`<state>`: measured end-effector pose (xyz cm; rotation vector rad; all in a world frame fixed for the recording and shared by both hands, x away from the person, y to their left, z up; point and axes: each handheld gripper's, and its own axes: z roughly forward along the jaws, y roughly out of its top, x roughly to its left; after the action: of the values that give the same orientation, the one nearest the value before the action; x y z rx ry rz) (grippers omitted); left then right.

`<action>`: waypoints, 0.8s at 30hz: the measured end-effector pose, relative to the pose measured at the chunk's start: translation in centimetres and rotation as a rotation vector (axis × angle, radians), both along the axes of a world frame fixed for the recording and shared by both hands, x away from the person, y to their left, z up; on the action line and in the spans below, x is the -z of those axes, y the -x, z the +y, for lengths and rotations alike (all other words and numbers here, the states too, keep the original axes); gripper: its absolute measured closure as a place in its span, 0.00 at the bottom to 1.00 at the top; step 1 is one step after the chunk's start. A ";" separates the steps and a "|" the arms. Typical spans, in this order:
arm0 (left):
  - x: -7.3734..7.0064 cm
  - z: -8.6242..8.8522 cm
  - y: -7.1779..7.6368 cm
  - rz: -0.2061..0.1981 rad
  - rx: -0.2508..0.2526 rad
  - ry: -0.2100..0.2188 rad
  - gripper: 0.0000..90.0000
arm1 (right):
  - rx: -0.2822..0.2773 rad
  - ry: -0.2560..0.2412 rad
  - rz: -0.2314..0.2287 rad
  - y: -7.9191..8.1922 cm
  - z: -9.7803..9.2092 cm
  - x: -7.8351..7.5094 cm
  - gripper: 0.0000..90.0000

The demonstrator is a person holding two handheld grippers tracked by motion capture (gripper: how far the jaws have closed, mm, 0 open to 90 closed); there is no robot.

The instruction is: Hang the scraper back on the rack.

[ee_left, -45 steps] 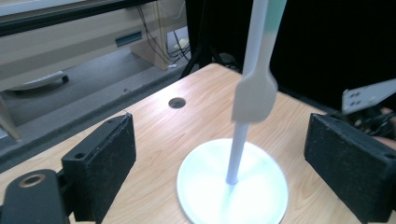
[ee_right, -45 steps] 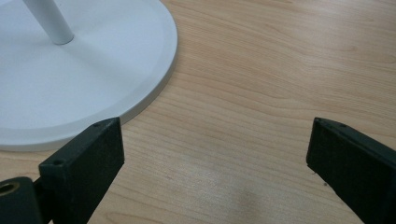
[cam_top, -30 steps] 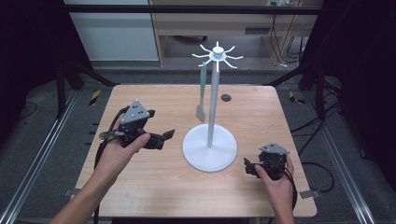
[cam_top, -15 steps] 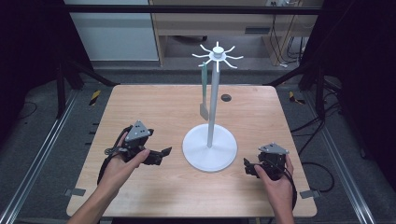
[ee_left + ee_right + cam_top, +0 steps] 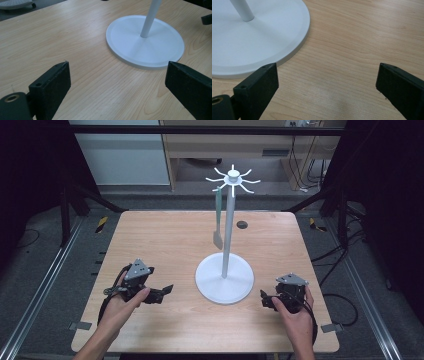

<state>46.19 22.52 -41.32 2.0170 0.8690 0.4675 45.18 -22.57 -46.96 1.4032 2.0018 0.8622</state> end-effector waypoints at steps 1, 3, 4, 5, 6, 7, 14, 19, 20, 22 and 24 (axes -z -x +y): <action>0.1 0.2 0.0 0.000 -0.008 0.006 0.07 | -0.001 0.001 0.001 0.0 0.0 0.0 0.05; 0.4 0.6 0.0 0.001 -0.018 0.010 0.07 | -0.001 0.001 0.001 0.0 0.0 0.0 0.05; 0.5 0.8 -0.1 -0.003 -0.023 0.001 0.07 | 0.001 0.000 0.002 0.0 0.0 0.0 0.05; 0.7 1.0 -0.1 -0.002 -0.025 -0.002 0.07 | -0.001 0.002 0.002 0.0 0.0 0.0 0.05; 0.9 1.1 -0.1 -0.001 -0.029 -0.008 0.07 | 0.000 0.000 0.004 0.0 0.0 0.0 0.05; 1.0 1.2 0.0 0.001 -0.033 -0.010 0.07 | -0.001 0.000 0.004 0.0 0.0 0.0 0.05; 2.0 2.1 0.1 0.006 -0.046 -0.039 0.06 | -0.002 0.000 0.006 0.0 0.0 0.0 0.05; 2.7 3.0 0.1 0.007 -0.064 -0.052 0.06 | -0.002 0.000 0.007 0.0 0.0 0.0 0.05; 2.8 3.2 0.1 0.006 -0.067 -0.056 0.06 | -0.001 0.000 0.008 0.0 0.0 0.0 0.05; 3.1 3.6 0.1 0.012 -0.076 -0.055 0.06 | -0.001 -0.002 0.010 0.0 0.1 0.0 0.05; 3.3 4.0 0.1 0.009 -0.085 -0.065 0.06 | -0.002 -0.002 0.010 0.0 0.1 0.1 0.05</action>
<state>46.10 26.50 -44.61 2.0480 0.9592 0.5408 45.15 -22.50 -47.01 1.4096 2.0102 0.8599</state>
